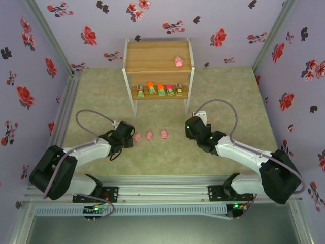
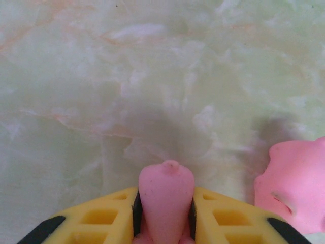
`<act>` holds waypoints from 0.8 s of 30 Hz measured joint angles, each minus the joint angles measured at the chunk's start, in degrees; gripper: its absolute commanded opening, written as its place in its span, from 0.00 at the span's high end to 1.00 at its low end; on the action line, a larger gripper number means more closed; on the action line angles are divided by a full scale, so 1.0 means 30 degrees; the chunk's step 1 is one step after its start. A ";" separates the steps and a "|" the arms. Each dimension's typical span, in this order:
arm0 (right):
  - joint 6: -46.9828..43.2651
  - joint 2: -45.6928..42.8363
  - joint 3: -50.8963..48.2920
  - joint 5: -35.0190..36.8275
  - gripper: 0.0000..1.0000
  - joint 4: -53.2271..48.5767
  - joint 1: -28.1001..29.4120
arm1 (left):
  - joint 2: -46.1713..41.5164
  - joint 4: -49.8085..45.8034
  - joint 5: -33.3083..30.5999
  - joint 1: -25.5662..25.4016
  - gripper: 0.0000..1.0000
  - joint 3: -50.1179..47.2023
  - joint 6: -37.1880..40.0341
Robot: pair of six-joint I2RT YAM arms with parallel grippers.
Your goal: Place and organize the plastic toys onto the shelf
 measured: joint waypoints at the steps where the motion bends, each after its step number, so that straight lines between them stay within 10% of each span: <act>1: 0.0000 0.0000 0.0000 -0.0007 0.43 -0.0007 0.0000 | -0.0153 -0.0087 0.0000 0.0000 0.71 -0.0007 0.0000; 24: 0.0007 0.1341 -0.0219 -0.0007 0.43 0.0984 0.0007 | -0.5727 -0.3381 -0.0095 -0.0692 0.69 0.0634 0.0248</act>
